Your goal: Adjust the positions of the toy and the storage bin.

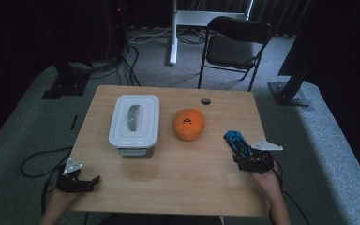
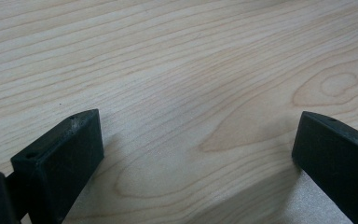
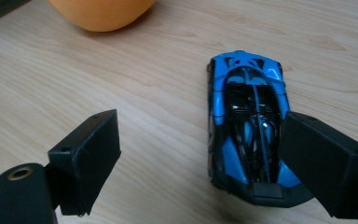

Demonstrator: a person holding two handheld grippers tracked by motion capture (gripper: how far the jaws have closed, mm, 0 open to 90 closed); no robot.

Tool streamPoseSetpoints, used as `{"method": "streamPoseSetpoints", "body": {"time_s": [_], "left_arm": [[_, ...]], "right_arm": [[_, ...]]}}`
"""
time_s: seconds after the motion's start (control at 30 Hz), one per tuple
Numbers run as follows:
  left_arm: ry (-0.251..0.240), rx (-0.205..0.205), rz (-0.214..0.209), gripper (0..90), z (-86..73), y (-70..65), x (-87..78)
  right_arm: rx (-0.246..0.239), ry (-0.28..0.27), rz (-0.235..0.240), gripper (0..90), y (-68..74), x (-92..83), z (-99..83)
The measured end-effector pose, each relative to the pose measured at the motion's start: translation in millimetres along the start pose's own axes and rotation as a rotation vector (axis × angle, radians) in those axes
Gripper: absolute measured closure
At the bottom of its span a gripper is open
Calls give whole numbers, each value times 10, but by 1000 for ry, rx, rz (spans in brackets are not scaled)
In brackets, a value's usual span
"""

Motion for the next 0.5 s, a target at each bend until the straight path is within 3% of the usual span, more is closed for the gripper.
{"method": "streamPoseSetpoints", "body": {"time_s": [0.5], "left_arm": [[0,0,0,23,0,0,0]], "right_arm": [[29,55,-38,110,-237,206,104]]}}
Point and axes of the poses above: each handheld gripper's, and its own axes: x roughly forward along the jaws, z roughly out of its top, y roughly to its left, the point moved 2 cm from there along x, roughly forward along the jaws, and after that the axes turned 6 degrees about -y, right-handed, at the moved point
